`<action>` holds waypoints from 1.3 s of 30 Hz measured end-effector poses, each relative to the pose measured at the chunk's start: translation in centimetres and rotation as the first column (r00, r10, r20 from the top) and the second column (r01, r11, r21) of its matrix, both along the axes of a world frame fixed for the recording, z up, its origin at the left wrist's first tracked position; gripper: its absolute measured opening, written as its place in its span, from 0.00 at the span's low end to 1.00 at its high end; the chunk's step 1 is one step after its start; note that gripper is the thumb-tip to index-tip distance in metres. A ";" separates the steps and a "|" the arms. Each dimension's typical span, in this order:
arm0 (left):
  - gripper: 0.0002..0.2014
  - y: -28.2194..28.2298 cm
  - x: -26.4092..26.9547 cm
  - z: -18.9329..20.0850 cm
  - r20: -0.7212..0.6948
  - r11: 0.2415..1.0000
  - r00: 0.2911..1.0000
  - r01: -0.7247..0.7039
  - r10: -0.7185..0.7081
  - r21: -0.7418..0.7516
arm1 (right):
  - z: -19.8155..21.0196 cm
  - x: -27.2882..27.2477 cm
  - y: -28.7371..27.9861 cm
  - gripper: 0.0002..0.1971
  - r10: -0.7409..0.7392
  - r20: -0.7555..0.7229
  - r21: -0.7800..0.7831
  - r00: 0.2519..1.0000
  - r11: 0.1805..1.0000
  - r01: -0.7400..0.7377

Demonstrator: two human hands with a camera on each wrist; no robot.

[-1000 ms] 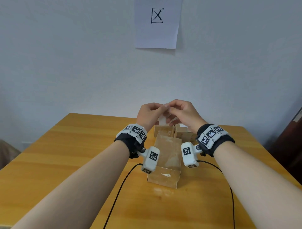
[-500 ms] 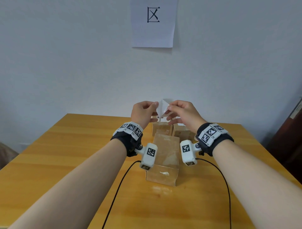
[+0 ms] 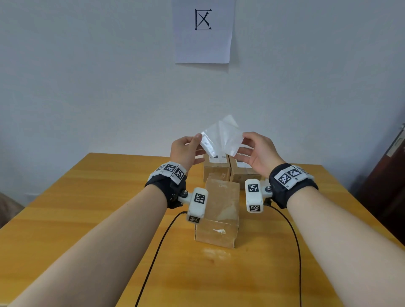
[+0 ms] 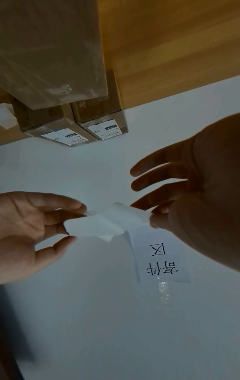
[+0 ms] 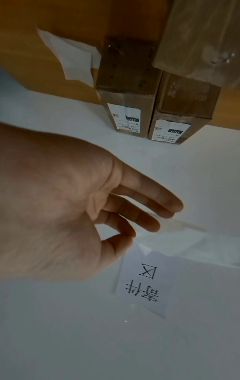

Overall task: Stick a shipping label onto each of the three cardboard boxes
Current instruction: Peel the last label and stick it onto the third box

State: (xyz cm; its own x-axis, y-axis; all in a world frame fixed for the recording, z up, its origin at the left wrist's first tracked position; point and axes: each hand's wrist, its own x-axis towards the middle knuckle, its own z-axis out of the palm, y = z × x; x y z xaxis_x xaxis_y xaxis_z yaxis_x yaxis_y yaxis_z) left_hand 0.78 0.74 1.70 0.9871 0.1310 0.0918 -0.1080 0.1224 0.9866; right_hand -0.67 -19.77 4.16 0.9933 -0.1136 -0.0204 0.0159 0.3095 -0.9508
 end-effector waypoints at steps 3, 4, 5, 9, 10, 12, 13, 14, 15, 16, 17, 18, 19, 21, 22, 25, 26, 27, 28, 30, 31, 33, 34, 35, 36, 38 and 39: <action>0.12 0.2 -0.1 -0.1 -0.018 1.000 1.000 -0.007 0.007 -0.024 | -0.1 -0.1 -0.4 0.06 -0.023 -0.024 0.035 0.999 0.999 0.024; 0.12 0.2 -0.2 -0.1 -0.023 1.000 1.000 -0.012 0.011 -0.026 | -0.1 -0.1 -0.5 0.06 -0.031 -0.031 0.037 0.999 0.999 0.032; 0.12 0.3 -0.2 -0.1 -0.029 0.999 0.999 -0.015 0.014 -0.028 | -0.1 -0.2 -0.6 0.06 -0.038 -0.037 0.034 0.999 0.999 0.039; 0.12 0.4 -0.2 -0.2 -0.042 0.999 0.999 -0.018 0.016 -0.041 | -0.2 -0.4 -0.9 0.06 -0.080 -0.060 0.038 0.995 0.996 0.082; 0.12 0.4 -0.2 -0.2 -0.045 0.998 0.999 -0.014 0.011 -0.053 | -0.3 -0.4 -1.0 0.06 -0.098 -0.070 0.045 0.993 0.994 0.101; 0.13 0.3 -0.2 -0.2 -0.061 0.994 0.998 0.021 -0.027 -0.108 | -0.4 -0.4 -1.2 0.06 -0.125 -0.094 0.067 0.988 0.989 0.132; 0.13 0.2 -0.2 -0.2 -0.077 0.986 0.995 0.053 -0.066 -0.156 | -0.4 -0.5 -1.3 0.06 -0.133 -0.105 0.075 0.986 0.987 0.141; 0.14 0.1 -0.2 -0.1 -0.099 0.969 0.988 0.097 -0.122 -0.226 | -0.5 -0.5 -1.5 0.07 -0.140 -0.119 0.081 0.983 0.985 0.151; 0.16 0.0 -0.2 -0.1 -0.123 0.940 0.975 0.137 -0.184 -0.313 | -0.5 -0.6 -1.6 0.08 -0.145 -0.136 0.086 0.980 0.984 0.157; 0.16 -0.1 -0.2 0.0 -0.148 0.899 0.959 0.162 -0.240 -0.407 | -0.6 -0.6 -1.7 0.09 -0.145 -0.156 0.095 0.977 0.982 0.161; 0.15 -0.1 -0.1 -0.1 -0.165 0.852 0.944 0.170 -0.285 -0.496 | -0.7 -0.7 -1.9 0.10 -0.142 -0.180 0.104 0.974 0.981 0.162; 0.13 -0.1 0.0 -0.1 -0.176 0.808 0.933 0.165 -0.314 -0.566 | -0.8 -0.7 -2.0 0.11 -0.132 -0.199 0.112 0.971 0.981 0.157; 0.11 -0.1 0.0 -0.1 -0.183 0.773 0.925 0.157 -0.334 -0.615 | -0.9 -0.8 -2.2 0.12 -0.121 -0.214 0.113 0.969 0.983 0.148; 0.13 0.0 0.3 -0.3 -0.186 0.729 0.914 0.152 -0.361 -0.667 | -1.3 -0.9 -2.6 0.14 -0.111 -0.233 0.096 0.966 0.986 0.137; 0.14 0.0 0.3 -0.4 -0.186 0.719 0.909 0.156 -0.373 -0.678 | -1.5 -0.9 -2.9 0.14 -0.110 -0.238 0.086 0.965 0.987 0.133; 0.16 0.0 0.6 -0.9 -0.188 0.709 0.903 0.162 -0.388 -0.686 | -1.9 -1.2 -3.5 0.13 -0.115 -0.273 0.085 0.955 0.986 0.143; 0.17 0.0 0.7 -1.0 -0.195 0.713 0.900 0.160 -0.389 -0.683 | -2.1 -1.1 -3.8 0.12 -0.125 -0.284 0.084 0.951 0.984 0.155; 0.16 0.0 0.7 -1.1 -0.204 0.717 0.897 0.159 -0.392 -0.678 | -2.2 -1.2 -4.0 0.11 -0.139 -0.294 0.076 0.946 0.983 0.168; 0.16 -0.1 0.8 -1.3 -0.215 0.725 0.894 0.156 -0.392 -0.671 | -2.5 -1.2 -4.3 0.10 -0.157 -0.298 0.068 0.941 0.980 0.185; 0.15 -0.3 1.0 -1.6 -0.232 0.739 0.891 0.154 -0.391 -0.655 | -2.8 -1.2 -4.6 0.08 -0.191 -0.309 0.064 0.932 0.973 0.221; 0.14 -0.4 1.0 -1.7 -0.239 0.744 0.889 0.152 -0.390 -0.651 | -3.0 -1.2 -4.8 0.08 -0.202 -0.317 0.062 0.927 0.971 0.233; 0.14 -0.5 1.2 -2.1 -0.247 0.751 0.888 0.148 -0.387 -0.644 | -3.2 -1.3 -5.1 0.08 -0.223 -0.337 0.066 0.915 0.963 0.259; 0.14 -0.6 1.3 -2.1 -0.250 0.756 0.890 0.146 -0.382 -0.638 | -3.6 -1.0 -5.5 0.08 -0.227 -0.349 0.075 0.909 0.960 0.269; 0.14 -0.7 1.4 -2.2 -0.258 0.765 0.890 0.140 -0.375 -0.628 | -3.8 -1.0 -5.7 0.08 -0.224 -0.362 0.085 0.905 0.959 0.271; 0.14 -0.9 1.6 -2.4 -0.275 0.781 0.890 0.131 -0.363 -0.610 | -4.2 -0.7 -6.0 0.08 -0.225 -0.369 0.089 0.902 0.957 0.276; 0.10 -1.2 1.9 -2.5 -0.302 0.813 0.894 0.110 -0.333 -0.572 | -5.0 -0.4 -6.5 0.12 -0.246 -0.375 0.126 0.894 0.941 0.312; 0.08 -1.4 1.9 -2.5 -0.313 0.828 0.897 0.096 -0.312 -0.552 | -5.4 0.0 -6.8 0.15 -0.270 -0.361 0.144 0.893 0.930 0.339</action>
State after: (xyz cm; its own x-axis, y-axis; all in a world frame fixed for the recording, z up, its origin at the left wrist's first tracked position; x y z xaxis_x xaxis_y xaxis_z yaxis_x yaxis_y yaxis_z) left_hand 2.71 -0.66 -0.80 0.9377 -0.1570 -0.3100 0.3404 0.5938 0.7290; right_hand -0.70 -26.60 -1.24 0.8423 -0.3686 -0.3934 -0.1624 0.5223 -0.8371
